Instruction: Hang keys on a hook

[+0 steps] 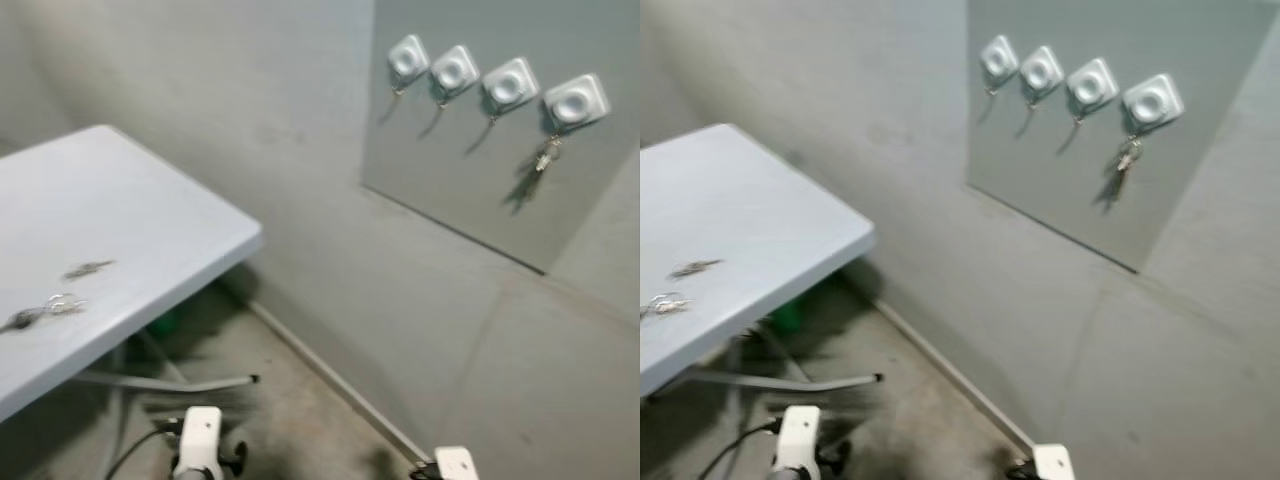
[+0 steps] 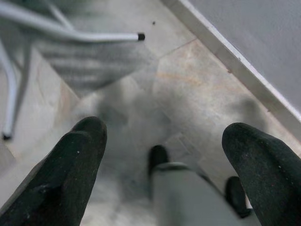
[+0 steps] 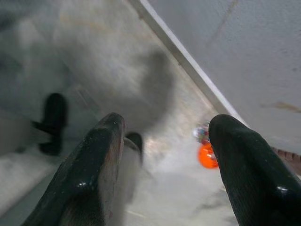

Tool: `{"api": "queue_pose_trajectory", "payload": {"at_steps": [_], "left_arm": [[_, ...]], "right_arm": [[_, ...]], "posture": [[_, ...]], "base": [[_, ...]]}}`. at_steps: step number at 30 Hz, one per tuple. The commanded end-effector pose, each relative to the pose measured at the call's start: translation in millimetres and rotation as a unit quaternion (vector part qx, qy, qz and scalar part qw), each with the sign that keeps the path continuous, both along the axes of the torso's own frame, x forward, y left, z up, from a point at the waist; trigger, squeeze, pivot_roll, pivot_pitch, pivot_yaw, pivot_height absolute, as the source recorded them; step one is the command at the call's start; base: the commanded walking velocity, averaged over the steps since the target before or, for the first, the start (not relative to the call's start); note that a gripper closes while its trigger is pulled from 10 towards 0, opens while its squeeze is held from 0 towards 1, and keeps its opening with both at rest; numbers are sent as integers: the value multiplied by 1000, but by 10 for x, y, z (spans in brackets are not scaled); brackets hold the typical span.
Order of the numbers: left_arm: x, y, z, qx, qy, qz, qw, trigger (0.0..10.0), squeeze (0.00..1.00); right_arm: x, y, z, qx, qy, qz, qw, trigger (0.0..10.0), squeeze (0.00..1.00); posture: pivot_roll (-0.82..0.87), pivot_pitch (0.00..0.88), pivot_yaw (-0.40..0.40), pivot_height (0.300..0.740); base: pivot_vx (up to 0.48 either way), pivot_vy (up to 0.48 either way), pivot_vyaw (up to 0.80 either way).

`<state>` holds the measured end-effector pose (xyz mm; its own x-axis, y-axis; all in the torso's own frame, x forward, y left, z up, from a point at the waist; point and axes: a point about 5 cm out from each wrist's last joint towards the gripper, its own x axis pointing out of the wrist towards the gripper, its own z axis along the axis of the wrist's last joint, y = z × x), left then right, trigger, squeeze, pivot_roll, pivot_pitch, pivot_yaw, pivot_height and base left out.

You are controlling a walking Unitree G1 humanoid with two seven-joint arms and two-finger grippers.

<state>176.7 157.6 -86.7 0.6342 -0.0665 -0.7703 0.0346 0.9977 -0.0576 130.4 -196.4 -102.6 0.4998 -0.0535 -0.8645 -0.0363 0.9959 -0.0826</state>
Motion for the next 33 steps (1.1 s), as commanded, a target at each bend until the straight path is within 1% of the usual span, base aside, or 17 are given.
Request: {"api": "queue_pose_trajectory", "payload": {"at_steps": [1, 15, 33], "left_arm": [[1, 118, 6, 17, 2, 3, 1000, 10000, 0], [3, 117, 6, 19, 2, -2, 1000, 10000, 0], [-23, 105, -4, 19, 3, -7, 1000, 10000, 0]], "right_arm": [[80, 91, 16, 11, -11, 3, 1000, 10000, 0], [96, 82, 22, 9, -12, 9, 1000, 10000, 0], [53, 57, 12, 8, -9, 11, 1000, 10000, 0]], "posture": [[10, 0, 24, 740], [11, 0, 19, 740], [15, 0, 13, 740]], "base": [[0, 0, 800], [0, 0, 800], [0, 0, 800]]}}
